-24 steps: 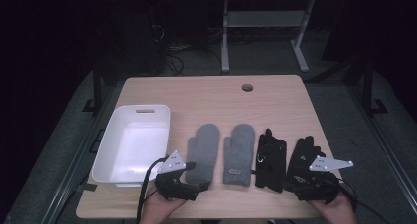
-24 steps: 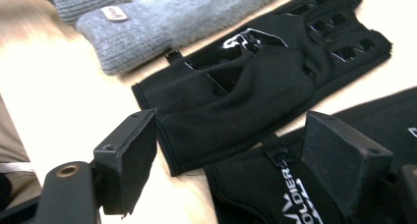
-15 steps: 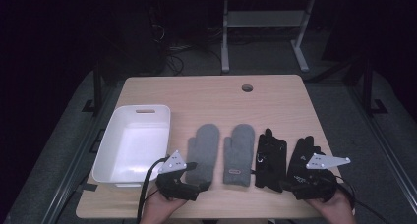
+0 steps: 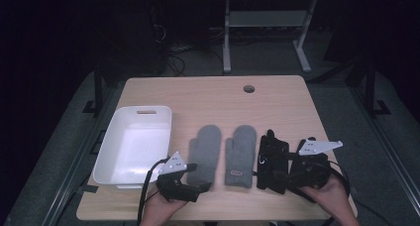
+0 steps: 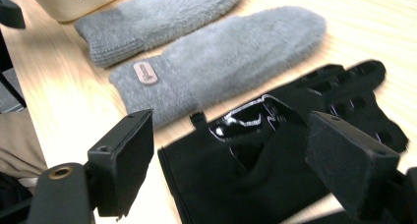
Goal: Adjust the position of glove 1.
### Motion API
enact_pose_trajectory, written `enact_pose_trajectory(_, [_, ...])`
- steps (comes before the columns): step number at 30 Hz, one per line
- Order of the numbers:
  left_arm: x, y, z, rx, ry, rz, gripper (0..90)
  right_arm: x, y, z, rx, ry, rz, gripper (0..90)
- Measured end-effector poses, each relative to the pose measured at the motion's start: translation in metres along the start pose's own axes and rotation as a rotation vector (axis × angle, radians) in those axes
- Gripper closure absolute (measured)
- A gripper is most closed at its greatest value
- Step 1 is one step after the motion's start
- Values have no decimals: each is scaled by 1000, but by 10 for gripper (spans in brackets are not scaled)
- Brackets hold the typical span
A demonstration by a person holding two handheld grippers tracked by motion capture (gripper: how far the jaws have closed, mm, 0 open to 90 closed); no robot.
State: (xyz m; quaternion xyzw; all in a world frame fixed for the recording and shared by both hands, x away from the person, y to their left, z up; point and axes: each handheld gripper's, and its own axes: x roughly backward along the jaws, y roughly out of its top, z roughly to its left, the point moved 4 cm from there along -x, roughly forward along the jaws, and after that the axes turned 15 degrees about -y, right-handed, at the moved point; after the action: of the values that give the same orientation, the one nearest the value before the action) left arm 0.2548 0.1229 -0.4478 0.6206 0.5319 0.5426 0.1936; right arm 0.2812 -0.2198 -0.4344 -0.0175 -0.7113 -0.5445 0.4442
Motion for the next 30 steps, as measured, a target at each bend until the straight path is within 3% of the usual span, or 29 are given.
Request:
enact_pose_trajectory(6, [3, 1, 0, -2, 1, -5, 182, -10, 15, 4, 25, 16, 21, 178])
enact_pose_trajectory(15, [6, 0, 3, 0, 13, -7, 182, -29, 45, 13, 112, 44, 74, 177])
enact_pose_trajectory(21, [9, 1, 2, -9, 20, -14, 182, -41, 62, 20, 153, 66, 81, 200])
enact_pose_trajectory(30, [9, 1, 2, -2, 19, -20, 183, -64, 76, 29, 202, 89, 132, 236])
